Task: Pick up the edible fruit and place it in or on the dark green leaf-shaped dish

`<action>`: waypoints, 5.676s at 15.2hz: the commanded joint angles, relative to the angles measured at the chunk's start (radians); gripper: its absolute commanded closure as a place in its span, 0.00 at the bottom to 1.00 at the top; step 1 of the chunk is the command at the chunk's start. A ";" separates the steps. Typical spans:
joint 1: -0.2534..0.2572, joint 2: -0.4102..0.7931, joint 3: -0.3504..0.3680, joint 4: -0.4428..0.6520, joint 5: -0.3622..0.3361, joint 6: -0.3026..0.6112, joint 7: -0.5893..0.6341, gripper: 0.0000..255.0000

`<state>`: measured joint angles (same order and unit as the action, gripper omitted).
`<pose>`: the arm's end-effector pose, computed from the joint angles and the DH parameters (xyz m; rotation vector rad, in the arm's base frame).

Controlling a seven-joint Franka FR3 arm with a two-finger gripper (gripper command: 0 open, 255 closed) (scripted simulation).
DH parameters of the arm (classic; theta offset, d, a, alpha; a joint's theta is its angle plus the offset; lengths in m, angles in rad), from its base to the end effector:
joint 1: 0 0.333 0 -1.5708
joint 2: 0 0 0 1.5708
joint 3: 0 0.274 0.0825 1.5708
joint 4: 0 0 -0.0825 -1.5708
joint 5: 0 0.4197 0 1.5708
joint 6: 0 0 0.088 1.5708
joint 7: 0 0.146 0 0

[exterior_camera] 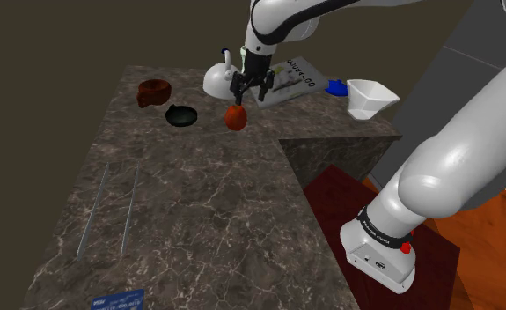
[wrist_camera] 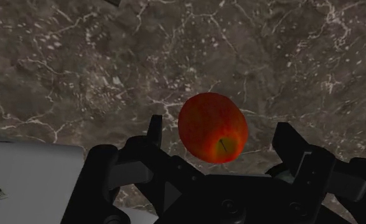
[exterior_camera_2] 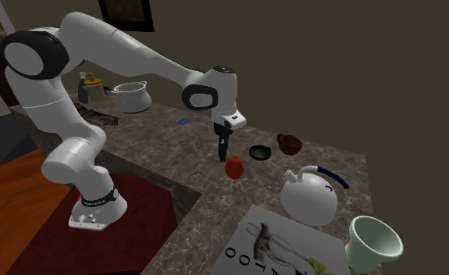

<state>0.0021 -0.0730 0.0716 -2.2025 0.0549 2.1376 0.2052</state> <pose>0.5494 0.0445 0.3145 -3.0896 0.2492 -0.0034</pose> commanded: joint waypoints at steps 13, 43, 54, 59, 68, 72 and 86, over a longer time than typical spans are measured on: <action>0.006 0.148 0.005 0.022 0.022 0.132 0.003 0.00; 0.003 0.054 0.003 0.136 0.020 -0.076 0.013 1.00; 0.024 0.123 0.024 0.332 0.009 -0.201 0.068 1.00; 0.065 0.294 0.052 0.583 -0.018 -0.276 0.146 1.00; 0.150 0.621 0.070 1.080 -0.068 -0.444 0.242 1.00; 0.147 0.613 0.069 1.012 -0.067 -0.385 0.240 1.00; 0.142 0.622 0.067 0.846 -0.067 -0.209 0.235 1.00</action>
<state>0.1447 0.5474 0.1391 -1.3486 -0.0121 1.9179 0.4407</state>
